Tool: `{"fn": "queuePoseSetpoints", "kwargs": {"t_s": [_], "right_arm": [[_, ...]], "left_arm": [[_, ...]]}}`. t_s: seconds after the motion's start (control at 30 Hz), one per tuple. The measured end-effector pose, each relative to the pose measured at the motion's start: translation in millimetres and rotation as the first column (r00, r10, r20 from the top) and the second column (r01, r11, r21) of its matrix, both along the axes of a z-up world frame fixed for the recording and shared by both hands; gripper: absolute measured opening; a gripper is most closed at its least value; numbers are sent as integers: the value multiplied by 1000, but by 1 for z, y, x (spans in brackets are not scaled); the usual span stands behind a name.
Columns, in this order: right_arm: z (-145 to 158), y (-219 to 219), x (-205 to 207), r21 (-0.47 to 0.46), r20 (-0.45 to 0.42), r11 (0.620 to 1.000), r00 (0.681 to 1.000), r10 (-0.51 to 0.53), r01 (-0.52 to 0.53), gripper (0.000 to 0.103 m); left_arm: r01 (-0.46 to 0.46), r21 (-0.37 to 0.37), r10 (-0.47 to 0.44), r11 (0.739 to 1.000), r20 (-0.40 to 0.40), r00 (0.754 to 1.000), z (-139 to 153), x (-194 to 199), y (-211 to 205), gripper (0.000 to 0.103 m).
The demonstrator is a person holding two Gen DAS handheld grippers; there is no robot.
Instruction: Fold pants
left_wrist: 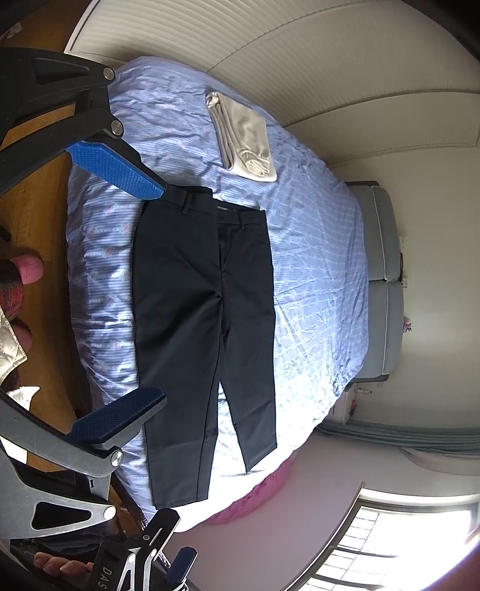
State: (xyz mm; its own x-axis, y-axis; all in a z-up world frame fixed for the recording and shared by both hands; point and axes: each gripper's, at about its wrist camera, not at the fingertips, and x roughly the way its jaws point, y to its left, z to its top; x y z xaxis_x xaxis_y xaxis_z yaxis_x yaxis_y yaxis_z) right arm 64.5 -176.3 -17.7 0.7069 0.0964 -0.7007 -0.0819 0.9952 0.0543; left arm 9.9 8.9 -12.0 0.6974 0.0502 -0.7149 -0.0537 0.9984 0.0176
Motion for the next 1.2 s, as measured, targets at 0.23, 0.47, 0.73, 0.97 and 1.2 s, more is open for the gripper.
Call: {"fn": "queuePoseSetpoints", "kwargs": {"t_s": [0.23,0.47,0.73,0.97,1.2], "right_arm": [[-42,13,29,25,-110,999,993,34,-31,103],[-98,44,64,101,-225,994,972,73,-51,103],[-183,92,114,157,-363,987,928,83,-27,102],[-277,126,157,192,-556,978,830,40,81,96],[-330,129,180,252,-626,939,779,-26,234,93]], "left_arm": [[-135,-24,131,991,-113,985,-38,11,47,103],[-252,-37,242,967,-179,954,-93,42,109,103],[-229,-37,207,973,-304,930,-181,103,151,103],[-191,-67,136,979,-481,866,-269,156,174,103],[-258,-196,101,946,-578,809,-325,191,205,103]]}}
